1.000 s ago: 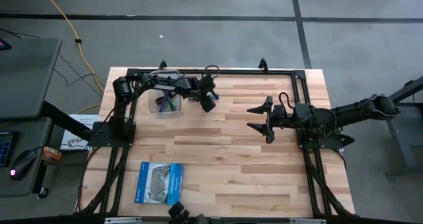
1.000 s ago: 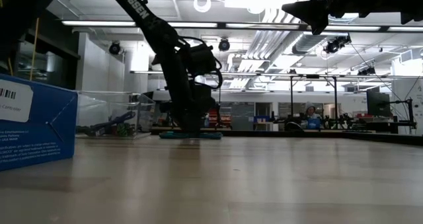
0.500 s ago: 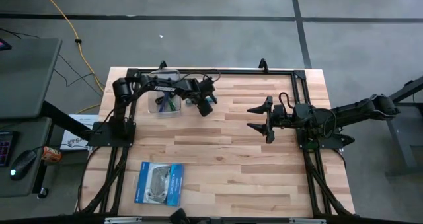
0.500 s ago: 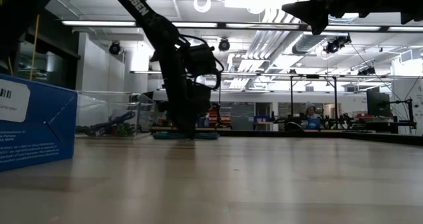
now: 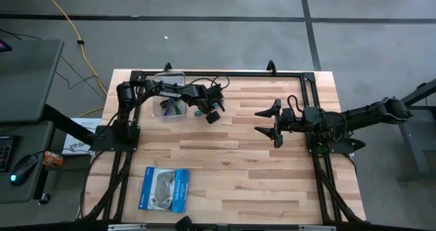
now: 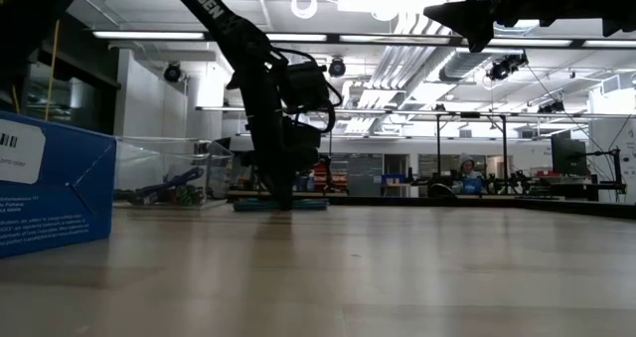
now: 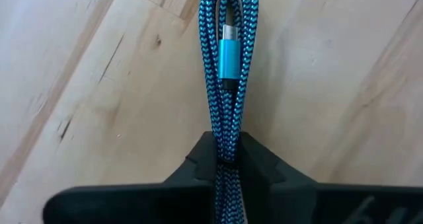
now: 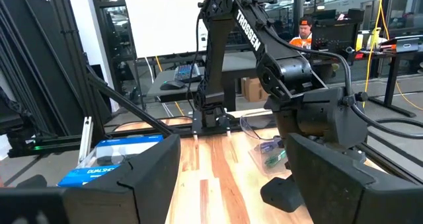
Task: Pick and place USB-C Cables
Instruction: Put the blue USB cable into the transparent bin
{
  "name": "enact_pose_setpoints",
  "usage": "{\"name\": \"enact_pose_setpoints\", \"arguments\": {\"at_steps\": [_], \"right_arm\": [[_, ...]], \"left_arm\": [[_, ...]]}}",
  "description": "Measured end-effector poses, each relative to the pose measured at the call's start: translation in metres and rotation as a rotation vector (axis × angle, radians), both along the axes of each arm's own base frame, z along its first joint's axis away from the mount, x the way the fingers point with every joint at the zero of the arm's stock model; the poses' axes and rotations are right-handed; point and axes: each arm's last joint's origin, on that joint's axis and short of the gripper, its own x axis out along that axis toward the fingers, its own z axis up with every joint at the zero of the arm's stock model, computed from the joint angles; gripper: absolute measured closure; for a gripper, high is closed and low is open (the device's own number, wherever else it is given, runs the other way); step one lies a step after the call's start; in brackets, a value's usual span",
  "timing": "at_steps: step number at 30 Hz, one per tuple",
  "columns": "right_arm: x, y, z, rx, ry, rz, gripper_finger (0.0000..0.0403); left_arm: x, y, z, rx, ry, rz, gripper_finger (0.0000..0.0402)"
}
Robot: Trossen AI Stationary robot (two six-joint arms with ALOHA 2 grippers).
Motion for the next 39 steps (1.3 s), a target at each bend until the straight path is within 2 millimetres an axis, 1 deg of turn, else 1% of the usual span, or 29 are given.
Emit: {"name": "enact_pose_setpoints", "arguments": {"at_steps": [3, 9, 14, 19, 22, 25, 30, 33, 34, 36, 39], "right_arm": [[0.0, 0.0, 0.0, 0.0, 0.0, 0.0, 0.0135], [0.0, 0.0, 0.0, 0.0, 0.0, 0.0, 0.0135], [0.0, 0.0, 0.0, 0.0, 0.001, 0.0, 0.0135], [0.0, 0.0, -0.001, -0.002, 0.015, 0.0, 0.0135], [0.0, 0.0, -0.002, -0.002, 0.023, 0.0, 0.0135], [0.0, 0.0, -0.002, -0.002, 0.023, 0.0, 0.0135], [0.0, 0.0, -0.002, -0.002, 0.023, 0.0, 0.0135], [0.0, 0.0, -0.002, -0.002, 0.023, 0.0, 0.0135], [0.0, 0.0, -0.002, -0.002, 0.023, 0.0, 0.0135], [0.0, 0.0, -0.002, -0.002, 0.023, 0.0, 0.0135], [0.0, 0.0, -0.002, -0.002, 0.023, 0.0, 0.0135]], "left_arm": [[0.0, 0.0, 0.0, 0.001, 0.001, -0.002, 0.0396], [0.0, 0.0, 0.0, 0.0, -0.003, 0.0, 0.0399], [0.003, -0.003, 0.007, 0.018, -0.045, -0.028, 0.0401], [0.015, -0.011, 0.042, 0.114, -0.222, -0.081, 0.0401], [0.023, -0.02, 0.061, 0.173, -0.332, -0.124, 0.0401], [0.029, -0.033, 0.088, 0.242, -0.453, -0.177, 0.0401], [0.027, -0.053, 0.134, 0.342, -0.619, -0.249, 0.0401], [0.022, -0.063, 0.16, 0.406, -0.713, -0.271, 0.0401], [0.021, -0.067, 0.166, 0.435, -0.762, -0.28, 0.0401], [0.014, -0.075, 0.171, 0.48, -0.838, -0.292, 0.0401], [0.004, -0.084, 0.169, 0.539, -0.966, -0.299, 0.0401]]}}
